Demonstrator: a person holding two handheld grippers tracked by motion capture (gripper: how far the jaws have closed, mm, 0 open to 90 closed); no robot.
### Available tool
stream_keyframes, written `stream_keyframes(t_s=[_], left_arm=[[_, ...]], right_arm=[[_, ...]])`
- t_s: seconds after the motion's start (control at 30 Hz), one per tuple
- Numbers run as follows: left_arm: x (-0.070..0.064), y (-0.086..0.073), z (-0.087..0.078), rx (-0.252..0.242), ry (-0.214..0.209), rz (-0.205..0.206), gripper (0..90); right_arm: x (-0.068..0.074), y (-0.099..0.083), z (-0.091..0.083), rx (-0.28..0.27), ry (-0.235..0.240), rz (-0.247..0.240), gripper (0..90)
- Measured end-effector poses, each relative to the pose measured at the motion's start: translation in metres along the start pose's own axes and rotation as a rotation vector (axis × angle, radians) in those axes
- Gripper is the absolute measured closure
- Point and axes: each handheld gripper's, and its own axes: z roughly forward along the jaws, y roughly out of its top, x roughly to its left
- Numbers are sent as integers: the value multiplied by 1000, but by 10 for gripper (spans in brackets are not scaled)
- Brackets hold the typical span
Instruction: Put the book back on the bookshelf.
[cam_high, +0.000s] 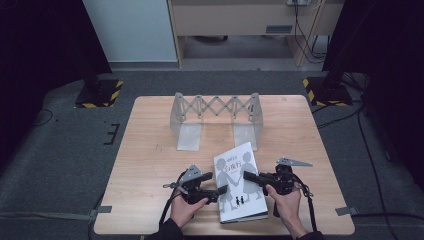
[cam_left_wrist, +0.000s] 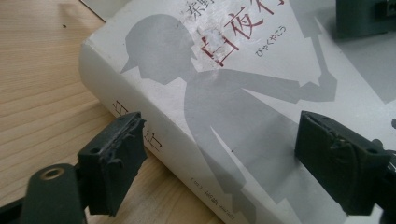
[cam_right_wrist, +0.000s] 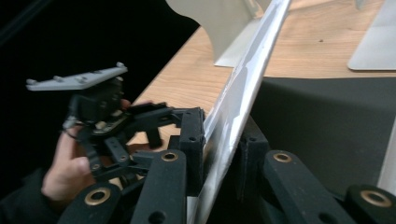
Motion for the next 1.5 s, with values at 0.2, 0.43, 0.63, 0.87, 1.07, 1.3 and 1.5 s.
stream_keyframes(t_s=[0.2, 0.43, 0.63, 0.87, 1.07, 1.3, 1.5], left_arm=[[5, -3, 4, -32, -62, -53, 22], [10, -9, 11, -58, -134, -117, 0], [11, -12, 14, -45, -179, -184, 0], [12, -12, 16, -17, -239, -193, 1], [14, -13, 19, 46, -215, -250, 6], [13, -13, 21, 72, -195, -265, 21], [13, -13, 21, 74, -190, -265, 25]], right_arm=[[3, 4, -7, -22, 89, -27, 772], [3, 5, -10, -31, 126, -42, 773], [3, 7, -12, -35, 145, -43, 772], [0, 7, -11, -19, 200, -49, 771], [-10, 7, -8, 16, 145, -26, 751], [-18, 3, -8, 3, 30, -129, 632], [-22, 0, -11, -15, -24, -151, 526]])
